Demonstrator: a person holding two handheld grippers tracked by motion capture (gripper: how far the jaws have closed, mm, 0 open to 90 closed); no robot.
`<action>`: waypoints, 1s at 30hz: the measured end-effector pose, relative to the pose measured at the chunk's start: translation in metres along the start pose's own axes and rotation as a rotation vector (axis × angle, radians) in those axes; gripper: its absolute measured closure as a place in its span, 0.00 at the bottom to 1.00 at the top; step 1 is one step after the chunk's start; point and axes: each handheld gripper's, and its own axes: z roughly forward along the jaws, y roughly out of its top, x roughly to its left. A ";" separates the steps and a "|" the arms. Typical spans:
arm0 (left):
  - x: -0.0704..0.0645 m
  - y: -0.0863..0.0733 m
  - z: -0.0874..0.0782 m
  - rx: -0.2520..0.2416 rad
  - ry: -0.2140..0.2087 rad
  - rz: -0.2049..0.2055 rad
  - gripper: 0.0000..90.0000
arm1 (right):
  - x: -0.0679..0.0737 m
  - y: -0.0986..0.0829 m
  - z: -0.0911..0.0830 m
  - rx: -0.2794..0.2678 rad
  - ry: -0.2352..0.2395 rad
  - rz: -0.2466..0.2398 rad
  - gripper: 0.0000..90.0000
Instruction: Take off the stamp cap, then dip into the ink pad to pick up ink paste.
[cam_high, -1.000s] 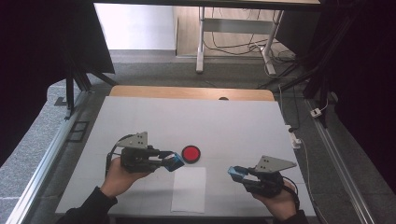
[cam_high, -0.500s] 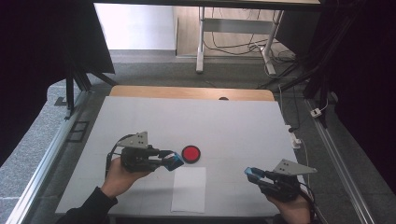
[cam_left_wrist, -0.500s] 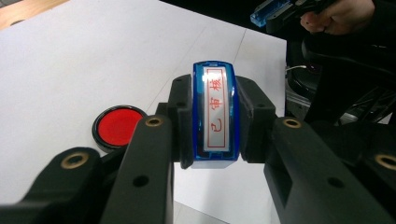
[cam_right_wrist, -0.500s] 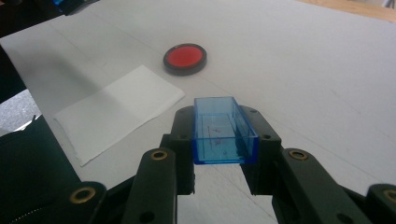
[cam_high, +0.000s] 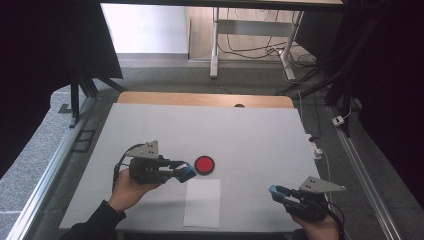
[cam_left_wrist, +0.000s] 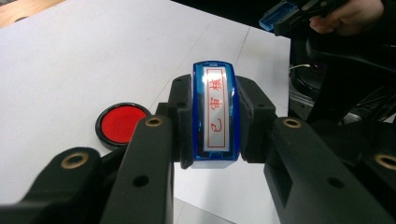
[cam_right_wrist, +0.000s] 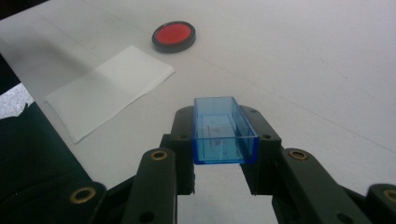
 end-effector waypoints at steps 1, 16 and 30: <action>0.000 0.000 0.000 0.001 0.000 0.000 0.78 | 0.000 -0.001 0.000 0.007 -0.002 -0.001 0.77; 0.002 0.004 0.004 0.017 0.033 -0.004 0.78 | 0.003 -0.002 0.000 0.025 -0.008 -0.043 0.77; 0.010 0.016 0.022 0.065 0.065 -0.052 0.78 | 0.004 -0.002 0.000 0.016 -0.001 -0.051 0.77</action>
